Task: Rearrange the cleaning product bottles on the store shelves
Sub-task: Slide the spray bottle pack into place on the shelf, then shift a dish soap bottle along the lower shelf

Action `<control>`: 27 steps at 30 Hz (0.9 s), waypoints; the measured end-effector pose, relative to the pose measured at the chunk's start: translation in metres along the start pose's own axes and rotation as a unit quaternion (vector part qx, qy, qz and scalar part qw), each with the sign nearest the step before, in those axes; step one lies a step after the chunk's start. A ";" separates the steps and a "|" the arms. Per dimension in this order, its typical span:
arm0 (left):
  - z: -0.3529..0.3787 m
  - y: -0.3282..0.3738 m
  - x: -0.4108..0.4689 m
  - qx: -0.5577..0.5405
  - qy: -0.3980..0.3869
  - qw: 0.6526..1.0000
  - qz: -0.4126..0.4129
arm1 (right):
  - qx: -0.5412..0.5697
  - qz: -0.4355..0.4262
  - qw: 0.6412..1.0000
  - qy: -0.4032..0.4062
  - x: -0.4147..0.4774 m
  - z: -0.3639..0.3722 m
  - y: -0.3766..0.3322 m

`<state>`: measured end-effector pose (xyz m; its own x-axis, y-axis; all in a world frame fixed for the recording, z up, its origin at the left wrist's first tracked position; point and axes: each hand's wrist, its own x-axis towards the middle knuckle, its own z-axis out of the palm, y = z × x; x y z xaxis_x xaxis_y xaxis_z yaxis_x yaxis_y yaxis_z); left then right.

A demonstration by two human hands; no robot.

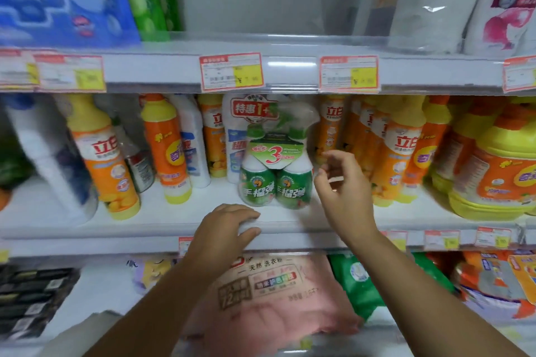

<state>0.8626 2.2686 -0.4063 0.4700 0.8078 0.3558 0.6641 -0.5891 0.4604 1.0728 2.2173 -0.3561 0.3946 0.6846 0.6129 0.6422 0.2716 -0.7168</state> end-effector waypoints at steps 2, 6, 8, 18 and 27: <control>-0.015 -0.020 -0.009 0.005 0.010 1.000 -0.021 | 0.009 0.000 0.999 -0.042 -0.003 0.028 -0.015; -0.041 -0.059 -0.028 0.021 0.022 0.997 -0.064 | 0.027 -0.008 0.991 -0.129 -0.006 0.087 -0.040; -0.050 -0.075 -0.036 0.028 0.026 0.997 -0.070 | 0.047 -0.001 0.983 -0.180 -0.007 0.118 -0.050; -0.055 -0.103 -0.042 0.043 0.040 0.996 -0.070 | 0.060 0.067 0.963 -0.255 0.021 0.232 -0.090; -0.045 -0.072 -0.028 0.034 0.016 0.998 -0.048 | 0.055 0.035 0.977 -0.205 -0.008 0.152 -0.079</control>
<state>0.7761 2.2876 -0.4130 0.3841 0.8592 0.3379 0.7441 -0.5048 0.4377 0.9184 2.2932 -0.3550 0.1244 0.9111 0.3929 0.5388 0.2704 -0.7978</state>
